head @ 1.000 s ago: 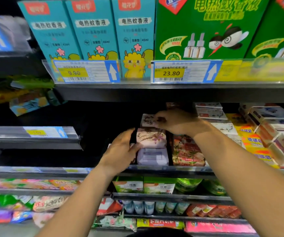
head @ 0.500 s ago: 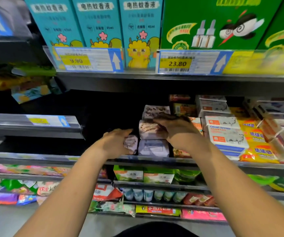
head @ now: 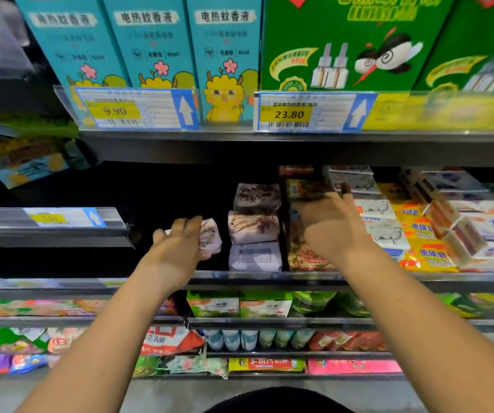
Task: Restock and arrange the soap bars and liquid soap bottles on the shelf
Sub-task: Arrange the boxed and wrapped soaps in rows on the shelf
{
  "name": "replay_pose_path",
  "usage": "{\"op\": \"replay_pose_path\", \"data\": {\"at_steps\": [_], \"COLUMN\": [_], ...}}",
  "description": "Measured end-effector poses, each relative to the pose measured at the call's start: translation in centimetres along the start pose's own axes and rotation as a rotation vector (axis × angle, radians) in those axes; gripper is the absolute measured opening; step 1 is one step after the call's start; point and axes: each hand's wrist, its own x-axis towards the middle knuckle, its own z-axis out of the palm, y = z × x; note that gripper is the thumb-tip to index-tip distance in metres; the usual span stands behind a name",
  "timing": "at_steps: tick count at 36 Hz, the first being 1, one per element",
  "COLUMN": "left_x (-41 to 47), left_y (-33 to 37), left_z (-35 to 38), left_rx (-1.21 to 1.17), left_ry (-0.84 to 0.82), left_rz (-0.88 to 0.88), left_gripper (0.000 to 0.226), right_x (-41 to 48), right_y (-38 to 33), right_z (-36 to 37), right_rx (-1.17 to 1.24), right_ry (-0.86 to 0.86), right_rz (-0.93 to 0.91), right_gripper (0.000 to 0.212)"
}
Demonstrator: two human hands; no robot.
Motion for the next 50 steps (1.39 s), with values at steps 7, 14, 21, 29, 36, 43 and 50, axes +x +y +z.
{"op": "replay_pose_path", "data": {"at_steps": [7, 14, 21, 29, 36, 43, 50], "left_x": [-2.0, -1.9, -2.4, -1.2, 0.5, 0.9, 1.1], "left_y": [2.1, 6.3, 8.8, 7.8, 7.6, 7.5, 7.3], "left_z": [-2.0, -0.8, 1.5, 2.0, 1.0, 0.6, 1.1], "left_rx": [-0.072, 0.066, 0.045, -0.050, 0.017, -0.067, -0.111], "left_ry": [0.033, 0.084, 0.128, 0.136, -0.037, -0.077, -0.027], "left_rz": [0.137, 0.291, 0.150, 0.177, 0.164, 0.163, 0.168], "left_gripper": [0.071, 0.070, 0.064, 0.076, 0.084, 0.084, 0.082], "right_x": [0.2, -0.9, -1.9, -2.5, -2.6, -2.3, -2.1], "right_y": [3.0, 4.2, 4.9, 5.2, 4.5, 4.3, 3.9], "right_z": [-1.4, -0.4, -0.2, 0.9, 0.9, 1.3, 1.4], "right_rx": [0.001, -0.021, 0.001, -0.064, -0.154, -0.175, -0.161], "right_ry": [-0.163, -0.151, -0.233, -0.146, -0.134, -0.144, -0.139], "right_rz": [0.041, 0.018, -0.019, -0.069, -0.062, -0.060, -0.047], "right_gripper": [0.041, 0.033, 0.061, 0.062, 0.061, 0.067, 0.072]}}
